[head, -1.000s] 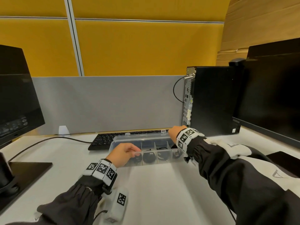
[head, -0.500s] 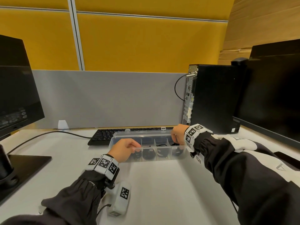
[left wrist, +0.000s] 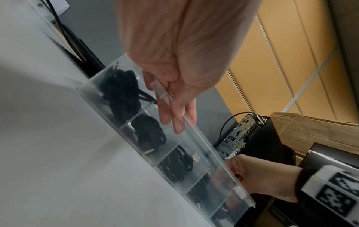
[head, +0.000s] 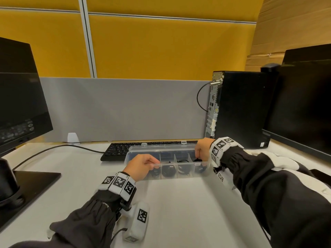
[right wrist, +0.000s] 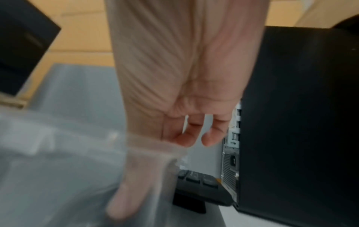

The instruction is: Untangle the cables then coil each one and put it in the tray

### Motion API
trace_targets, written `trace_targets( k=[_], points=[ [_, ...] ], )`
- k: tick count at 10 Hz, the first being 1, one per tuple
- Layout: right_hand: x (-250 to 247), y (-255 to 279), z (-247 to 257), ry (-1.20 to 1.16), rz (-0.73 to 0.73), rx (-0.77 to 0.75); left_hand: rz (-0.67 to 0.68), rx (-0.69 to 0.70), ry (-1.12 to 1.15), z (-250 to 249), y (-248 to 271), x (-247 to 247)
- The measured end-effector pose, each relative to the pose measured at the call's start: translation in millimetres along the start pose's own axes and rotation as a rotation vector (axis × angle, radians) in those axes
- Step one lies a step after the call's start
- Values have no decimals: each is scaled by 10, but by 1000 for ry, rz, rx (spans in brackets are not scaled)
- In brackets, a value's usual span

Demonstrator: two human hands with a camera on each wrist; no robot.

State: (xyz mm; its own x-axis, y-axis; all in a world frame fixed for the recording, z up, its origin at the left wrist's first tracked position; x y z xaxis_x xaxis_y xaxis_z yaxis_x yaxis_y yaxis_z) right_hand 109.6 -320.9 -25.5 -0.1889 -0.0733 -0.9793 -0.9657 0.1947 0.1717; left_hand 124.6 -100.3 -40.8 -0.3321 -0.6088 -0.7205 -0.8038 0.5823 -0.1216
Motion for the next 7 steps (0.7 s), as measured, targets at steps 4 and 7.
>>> trace_targets(
  k=[4, 7],
  points=[
    [14, -7, 86, 52, -57, 48, 6, 11, 56, 5, -36, 3],
    [-132, 583, -110, -490, -219, 50, -115, 31, -68, -106, 165, -249]
  ],
)
Point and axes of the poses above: each hand's wrist, its own y-axis away from the middle knuckle, its own x-axis out of the palm, z = x × y, the point moved 10 cm from there along -y, towards the middle knuckle, and after that the axes turned 6 degrees about -y, right-handed, at the moved point
